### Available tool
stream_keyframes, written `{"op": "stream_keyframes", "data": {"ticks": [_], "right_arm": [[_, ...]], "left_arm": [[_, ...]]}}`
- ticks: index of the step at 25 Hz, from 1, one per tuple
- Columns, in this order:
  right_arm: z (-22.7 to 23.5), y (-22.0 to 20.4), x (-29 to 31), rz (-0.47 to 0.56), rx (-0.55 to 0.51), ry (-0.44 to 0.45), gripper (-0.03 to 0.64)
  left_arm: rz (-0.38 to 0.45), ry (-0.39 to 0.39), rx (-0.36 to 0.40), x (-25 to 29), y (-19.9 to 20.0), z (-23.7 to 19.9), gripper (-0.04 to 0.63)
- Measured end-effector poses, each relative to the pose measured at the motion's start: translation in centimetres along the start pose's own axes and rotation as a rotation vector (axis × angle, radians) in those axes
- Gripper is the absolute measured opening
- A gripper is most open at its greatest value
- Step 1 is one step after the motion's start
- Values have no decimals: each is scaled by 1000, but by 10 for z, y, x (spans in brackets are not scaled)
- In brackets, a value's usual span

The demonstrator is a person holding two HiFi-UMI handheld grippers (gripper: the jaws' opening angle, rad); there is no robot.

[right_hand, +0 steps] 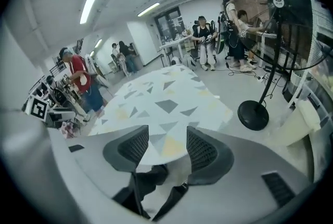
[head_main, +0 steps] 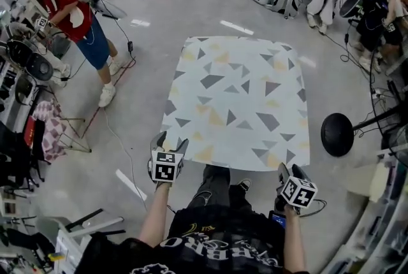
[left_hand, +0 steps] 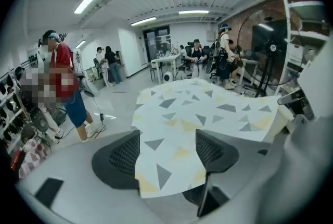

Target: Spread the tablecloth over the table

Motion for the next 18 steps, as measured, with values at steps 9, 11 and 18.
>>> {"op": "stream_keyframes", "data": {"ticks": [9, 11, 18], "right_arm": [[-60, 40, -33, 141, -76, 235, 215], [-80, 47, -40, 163, -112, 305, 215], [-143, 54, -51, 203, -212, 443, 180]], "left_arm": [[167, -197, -101, -35, 35, 47, 291], [192, -233, -84, -46, 42, 55, 270], [265, -356, -7, -78, 49, 74, 247]]}}
Point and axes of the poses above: the fingertips, and each gripper's own axes: x forward along the fingers, z to its right, y out of its top, the point moved 5 cm from there along -x, backward along the fingers, and after that the axes turned 1 degree about y, right-handed, at the moved point
